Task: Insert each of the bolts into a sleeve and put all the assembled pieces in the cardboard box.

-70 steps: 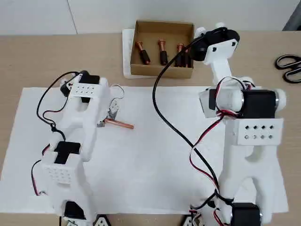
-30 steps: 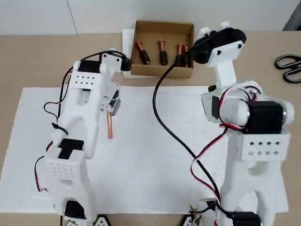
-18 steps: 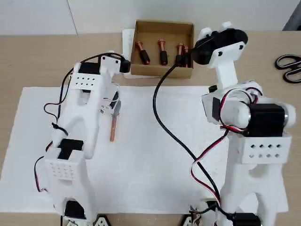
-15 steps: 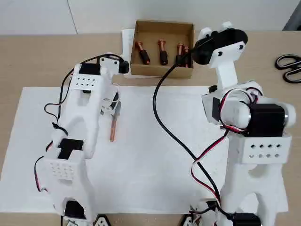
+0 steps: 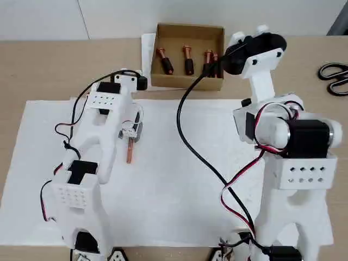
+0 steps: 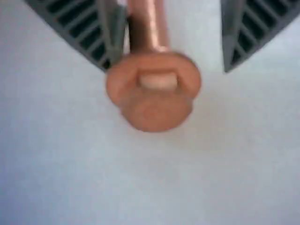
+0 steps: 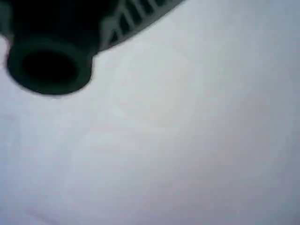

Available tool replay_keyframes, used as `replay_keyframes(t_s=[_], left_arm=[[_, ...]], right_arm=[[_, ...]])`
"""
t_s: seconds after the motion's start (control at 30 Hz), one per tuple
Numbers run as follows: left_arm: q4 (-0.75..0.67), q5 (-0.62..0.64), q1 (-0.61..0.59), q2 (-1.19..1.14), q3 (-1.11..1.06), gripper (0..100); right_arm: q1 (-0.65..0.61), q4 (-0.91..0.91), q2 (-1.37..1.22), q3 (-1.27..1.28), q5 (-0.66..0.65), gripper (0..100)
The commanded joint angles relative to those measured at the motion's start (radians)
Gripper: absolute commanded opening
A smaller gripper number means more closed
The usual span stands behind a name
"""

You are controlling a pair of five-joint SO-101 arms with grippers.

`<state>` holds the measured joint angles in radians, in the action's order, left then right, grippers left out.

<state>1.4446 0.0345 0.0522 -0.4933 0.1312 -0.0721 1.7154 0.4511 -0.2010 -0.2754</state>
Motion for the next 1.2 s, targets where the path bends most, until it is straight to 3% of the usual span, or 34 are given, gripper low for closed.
replay_keyframes(t_s=[0.0,0.1,0.23,0.5,0.63,0.83,0.93,1.17], left_arm=[[-0.038,0.034,0.006,0.009,-0.005,13],[-0.040,0.064,0.006,0.009,-0.004,11],[-0.052,0.068,0.006,0.009,-0.002,0],[-0.005,0.068,0.077,0.020,0.021,1],[0.112,0.068,0.091,0.020,0.156,1],[0.299,0.068,0.009,0.020,0.440,1],[0.308,0.064,-0.028,0.021,0.515,1],[0.308,0.018,-0.038,0.278,0.447,1]], right_arm=[[-0.002,0.007,0.033,-0.006,0.014,0.5],[-0.002,0.007,0.033,-0.006,0.014,0.5],[-0.002,0.007,0.033,-0.006,0.014,0.5],[-0.002,0.007,0.033,-0.006,0.014,0.5],[-0.001,0.007,0.038,-0.006,0.015,0.4],[-0.002,-0.033,0.234,0.005,0.021,0.7],[0.001,-0.081,0.357,0.035,0.064,0.7],[-0.004,-0.125,0.461,0.287,0.120,0.7]])
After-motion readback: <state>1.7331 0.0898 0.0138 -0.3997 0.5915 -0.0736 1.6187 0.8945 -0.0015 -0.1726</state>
